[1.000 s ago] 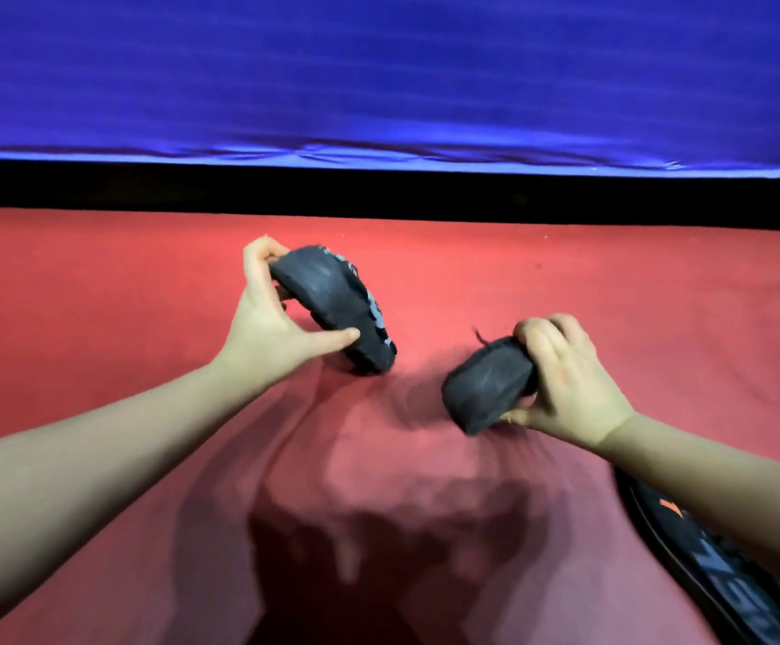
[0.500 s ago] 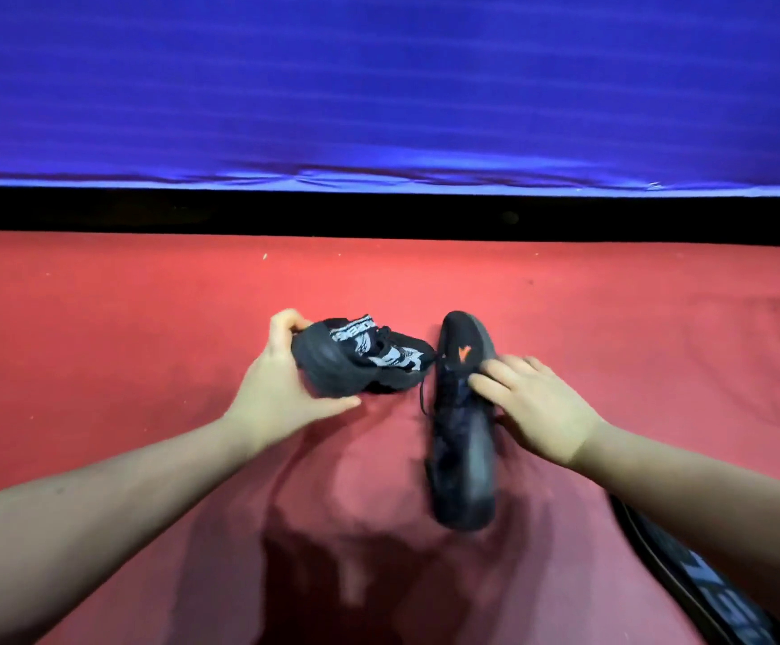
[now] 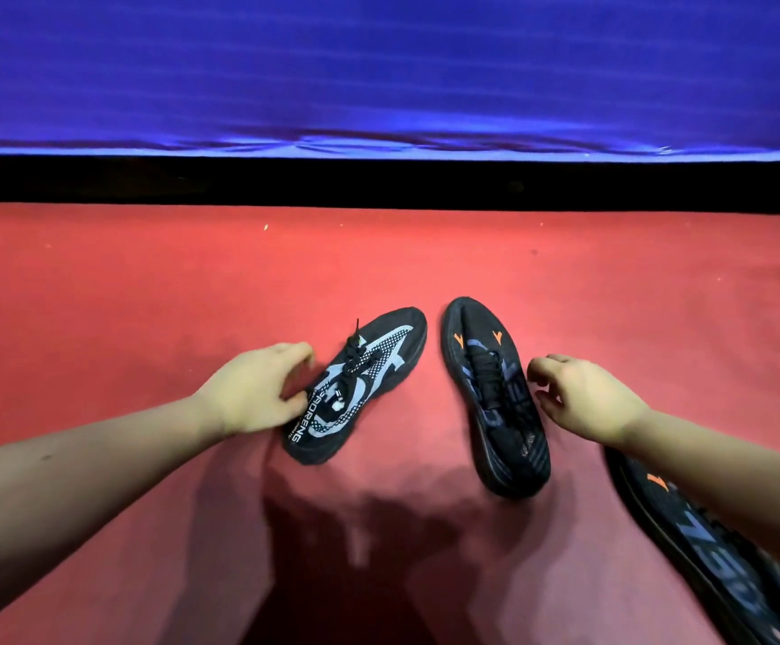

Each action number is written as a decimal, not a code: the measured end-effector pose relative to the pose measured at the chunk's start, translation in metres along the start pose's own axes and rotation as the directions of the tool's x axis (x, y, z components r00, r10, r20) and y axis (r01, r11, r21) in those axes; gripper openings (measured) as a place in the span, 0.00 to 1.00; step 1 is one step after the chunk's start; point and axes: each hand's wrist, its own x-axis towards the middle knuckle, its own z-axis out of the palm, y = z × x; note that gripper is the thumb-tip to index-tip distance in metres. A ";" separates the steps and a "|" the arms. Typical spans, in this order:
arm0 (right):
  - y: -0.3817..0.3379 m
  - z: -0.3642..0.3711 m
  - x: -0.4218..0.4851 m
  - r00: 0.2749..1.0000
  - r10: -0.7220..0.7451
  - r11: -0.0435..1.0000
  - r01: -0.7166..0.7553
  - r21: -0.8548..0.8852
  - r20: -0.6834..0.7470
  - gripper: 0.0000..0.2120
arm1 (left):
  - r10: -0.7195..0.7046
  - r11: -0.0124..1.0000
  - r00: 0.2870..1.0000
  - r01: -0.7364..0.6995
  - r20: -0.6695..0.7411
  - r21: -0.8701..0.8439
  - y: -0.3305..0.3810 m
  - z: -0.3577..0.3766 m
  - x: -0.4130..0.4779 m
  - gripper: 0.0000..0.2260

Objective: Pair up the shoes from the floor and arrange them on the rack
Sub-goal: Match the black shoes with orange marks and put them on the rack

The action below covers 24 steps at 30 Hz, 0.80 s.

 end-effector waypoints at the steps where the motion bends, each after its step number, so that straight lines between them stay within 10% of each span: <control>1: 0.001 0.001 0.002 1.000 0.006 1.000 -0.006 0.002 -0.006 0.10 | -0.011 1.000 1.000 0.011 -0.011 0.001 0.000 0.001 0.002 0.19; 20: 0.011 0.007 0.012 0.996 0.082 0.996 -0.083 0.020 0.025 0.06 | -0.090 0.994 0.996 0.090 0.010 -0.068 0.015 0.014 0.016 0.12; 24: 0.012 0.003 0.007 0.992 0.077 0.996 -0.081 0.042 0.098 0.06 | -0.356 0.935 0.932 0.355 0.066 0.022 0.018 0.025 0.040 0.13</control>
